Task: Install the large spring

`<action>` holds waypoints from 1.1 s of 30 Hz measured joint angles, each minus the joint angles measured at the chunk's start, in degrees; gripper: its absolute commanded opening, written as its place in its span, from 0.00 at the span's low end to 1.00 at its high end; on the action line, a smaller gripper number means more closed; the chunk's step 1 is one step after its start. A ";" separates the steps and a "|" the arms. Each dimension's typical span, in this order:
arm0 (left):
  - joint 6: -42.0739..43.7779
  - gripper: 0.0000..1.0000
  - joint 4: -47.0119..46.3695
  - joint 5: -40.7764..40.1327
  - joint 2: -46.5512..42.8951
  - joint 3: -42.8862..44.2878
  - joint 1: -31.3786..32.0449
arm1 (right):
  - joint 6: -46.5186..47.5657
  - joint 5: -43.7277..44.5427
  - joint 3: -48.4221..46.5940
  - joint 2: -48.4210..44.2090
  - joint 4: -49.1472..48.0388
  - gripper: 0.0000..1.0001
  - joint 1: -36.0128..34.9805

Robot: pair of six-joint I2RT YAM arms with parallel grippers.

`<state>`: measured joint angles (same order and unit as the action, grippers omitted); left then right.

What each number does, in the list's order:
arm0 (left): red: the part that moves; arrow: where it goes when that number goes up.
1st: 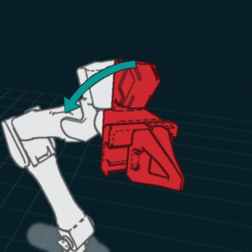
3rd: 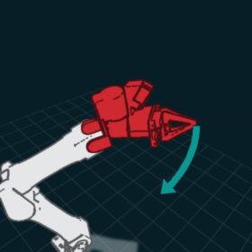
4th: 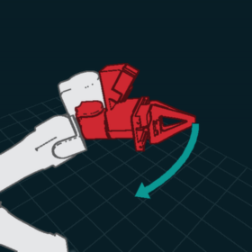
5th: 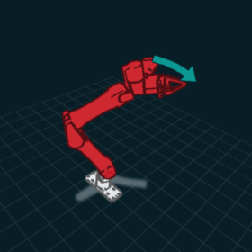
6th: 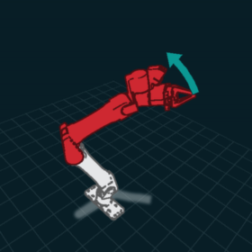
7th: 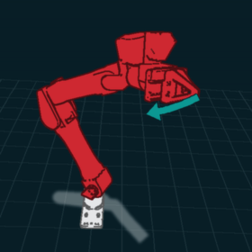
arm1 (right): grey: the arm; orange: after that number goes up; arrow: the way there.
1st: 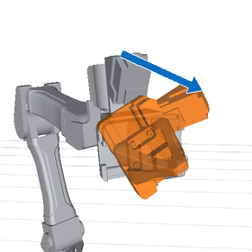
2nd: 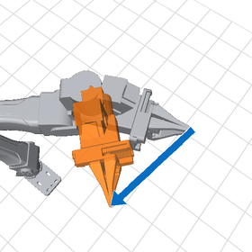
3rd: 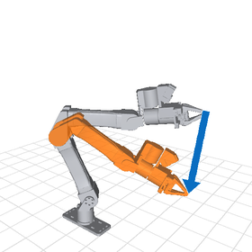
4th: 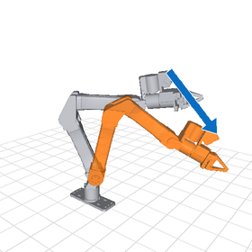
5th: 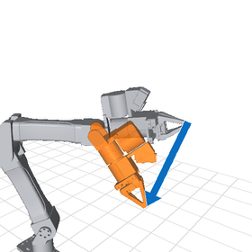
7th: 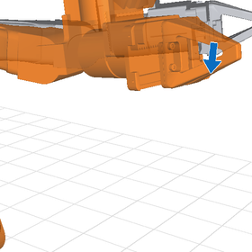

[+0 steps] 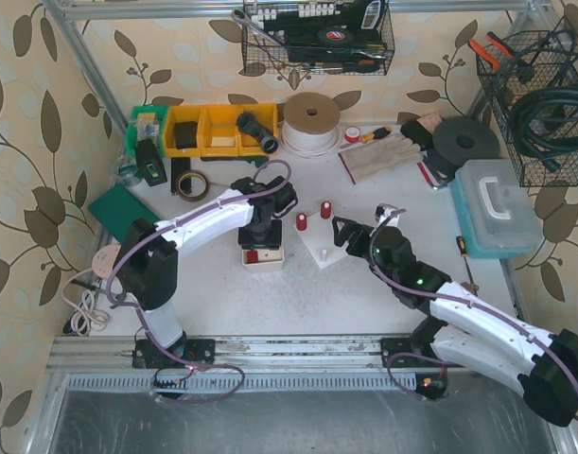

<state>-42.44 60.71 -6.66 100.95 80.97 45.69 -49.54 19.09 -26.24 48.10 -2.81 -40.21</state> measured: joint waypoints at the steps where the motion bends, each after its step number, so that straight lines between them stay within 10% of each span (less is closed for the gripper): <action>1: -0.22 0.46 -0.70 0.48 0.00 -0.57 0.15 | 0.31 -0.07 -0.02 0.61 0.04 0.96 0.00; 16: -0.92 0.47 -0.79 -1.20 -5.20 0.76 -0.79 | 3.48 -14.38 -21.88 14.08 19.82 0.85 0.00; 33: 3.37 0.68 -21.29 2.47 -45.27 -33.73 -15.52 | 4.24 -23.02 -46.21 46.42 41.97 0.79 -4.85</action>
<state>-39.07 39.42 -4.19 55.68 47.24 30.17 -45.30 -3.92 -72.44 94.52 39.16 -45.06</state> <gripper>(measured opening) 0.681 0.801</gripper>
